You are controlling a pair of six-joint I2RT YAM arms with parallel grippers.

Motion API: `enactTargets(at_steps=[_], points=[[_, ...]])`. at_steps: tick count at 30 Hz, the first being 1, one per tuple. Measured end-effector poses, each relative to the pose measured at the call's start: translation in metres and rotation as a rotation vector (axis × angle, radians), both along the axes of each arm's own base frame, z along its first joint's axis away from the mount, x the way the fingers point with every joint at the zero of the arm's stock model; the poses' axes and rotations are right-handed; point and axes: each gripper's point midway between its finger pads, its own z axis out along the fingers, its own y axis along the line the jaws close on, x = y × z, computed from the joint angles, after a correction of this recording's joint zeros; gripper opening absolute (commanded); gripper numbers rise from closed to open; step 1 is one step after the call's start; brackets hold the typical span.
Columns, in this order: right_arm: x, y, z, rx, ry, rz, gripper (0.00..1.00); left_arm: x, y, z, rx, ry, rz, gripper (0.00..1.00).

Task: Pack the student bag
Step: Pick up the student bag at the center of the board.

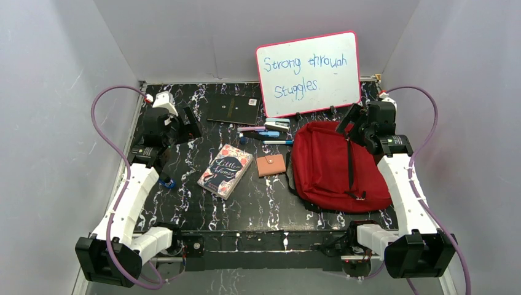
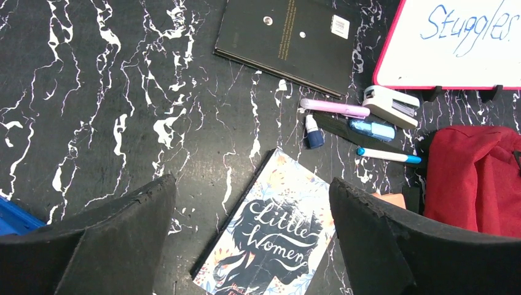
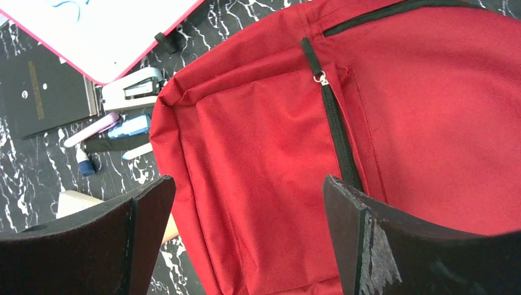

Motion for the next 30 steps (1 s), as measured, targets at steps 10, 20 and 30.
enactTargets(at_steps=[10, 20, 30], points=[[-0.002, -0.016, -0.007, -0.045, 0.027, -0.084, 0.99, 0.000, 0.004, -0.004, 0.018, -0.020, 0.011, 0.93], [-0.026, -0.069, -0.059, -0.201, 0.235, -0.297, 0.99, -0.001, -0.004, -0.016, 0.028, -0.021, -0.023, 0.92], [-0.072, -0.142, -0.101, -0.246, 0.363, -0.620, 0.99, -0.007, -0.025, -0.024, 0.051, -0.020, -0.100, 0.93]])
